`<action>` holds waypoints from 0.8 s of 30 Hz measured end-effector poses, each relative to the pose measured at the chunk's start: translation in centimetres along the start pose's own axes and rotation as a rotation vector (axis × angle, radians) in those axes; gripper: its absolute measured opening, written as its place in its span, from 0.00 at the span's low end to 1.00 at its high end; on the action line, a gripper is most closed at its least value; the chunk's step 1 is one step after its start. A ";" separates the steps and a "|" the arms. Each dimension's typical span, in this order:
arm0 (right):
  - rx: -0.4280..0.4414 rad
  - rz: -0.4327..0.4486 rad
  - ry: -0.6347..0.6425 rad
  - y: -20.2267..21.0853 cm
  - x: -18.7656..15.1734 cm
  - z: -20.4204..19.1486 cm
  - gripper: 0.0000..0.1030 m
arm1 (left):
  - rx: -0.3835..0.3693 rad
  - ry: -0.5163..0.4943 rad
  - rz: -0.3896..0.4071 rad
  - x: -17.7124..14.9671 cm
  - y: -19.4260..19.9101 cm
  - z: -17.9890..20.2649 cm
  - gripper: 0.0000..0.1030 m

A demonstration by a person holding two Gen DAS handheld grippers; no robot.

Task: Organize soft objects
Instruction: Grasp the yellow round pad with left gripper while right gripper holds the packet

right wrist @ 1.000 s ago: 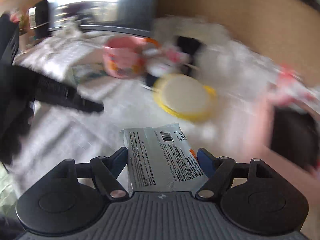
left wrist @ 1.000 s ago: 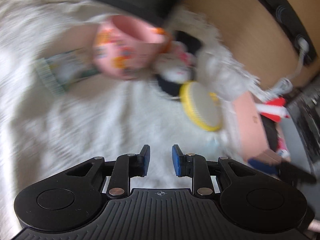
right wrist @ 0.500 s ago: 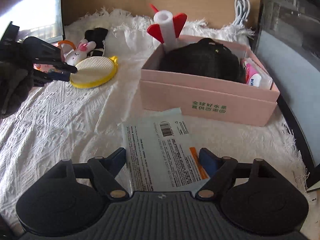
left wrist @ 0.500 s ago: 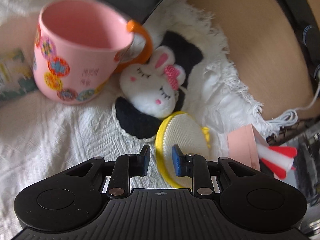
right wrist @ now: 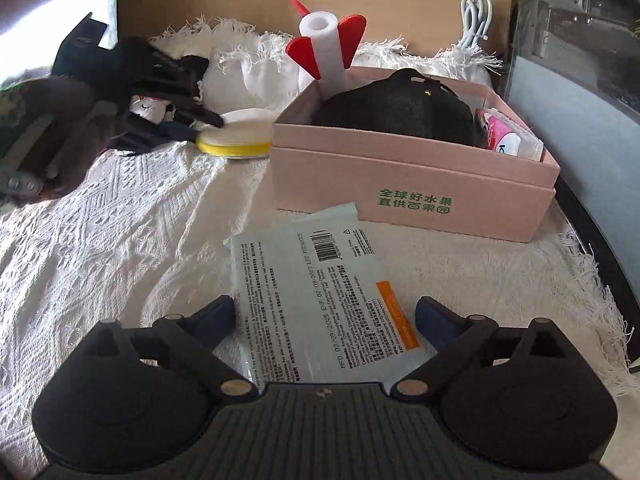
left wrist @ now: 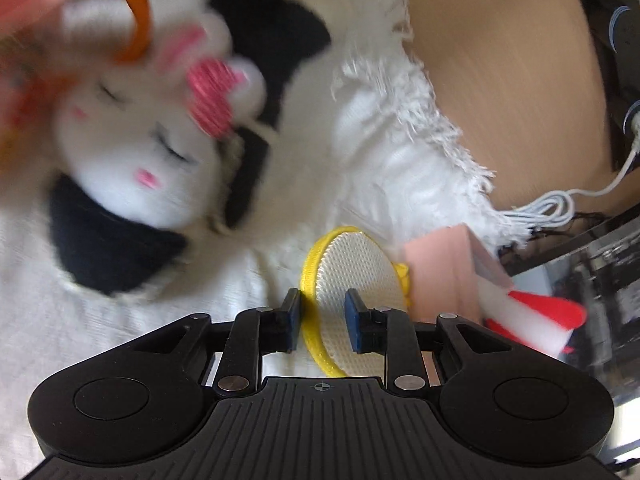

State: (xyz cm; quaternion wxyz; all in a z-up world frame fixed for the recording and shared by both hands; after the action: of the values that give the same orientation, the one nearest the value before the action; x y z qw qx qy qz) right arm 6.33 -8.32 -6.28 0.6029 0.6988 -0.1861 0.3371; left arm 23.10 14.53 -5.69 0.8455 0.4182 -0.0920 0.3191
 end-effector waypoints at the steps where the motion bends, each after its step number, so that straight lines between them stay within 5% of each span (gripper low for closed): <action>1: 0.002 0.001 0.000 0.0 0.0 0.0 0.95 | -0.026 0.025 -0.023 -0.1 -0.6 0.3 0.23; 3: 0.004 0.001 0.001 0.0 0.0 0.0 0.96 | -0.082 0.076 -0.071 -0.6 -1.6 0.9 0.23; 11: 0.006 0.001 -0.004 -0.1 -0.1 -0.1 0.98 | -0.045 0.139 -0.057 -0.6 -2.3 1.0 0.21; 15: 0.008 0.000 -0.006 -0.1 -0.1 -0.2 0.98 | -0.045 0.101 -0.032 -0.5 -1.7 1.5 0.16; 20: 0.002 -0.002 -0.003 -0.2 -0.1 -0.2 0.99 | -0.137 0.048 0.038 0.3 0.2 3.6 0.15; 24: 0.002 -0.002 -0.002 -0.2 -0.1 -0.3 0.99 | -0.123 -0.003 0.049 0.2 0.4 4.6 0.15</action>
State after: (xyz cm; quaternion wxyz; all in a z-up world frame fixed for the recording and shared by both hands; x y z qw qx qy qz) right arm 6.30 -8.03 -6.45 0.6024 0.6999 -0.1855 0.3359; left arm 23.56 11.27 -2.39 0.8613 0.3637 -0.1230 0.3329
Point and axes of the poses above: each gripper's, at about its wrist camera, not at the fingertips, and y roughly against the way its jaws point, z to its right, x to its top, the point moved 10 cm from there along -y, roughly the way its jaws point, and after that the axes turned 2 degrees about -y, right-handed, at the moved point
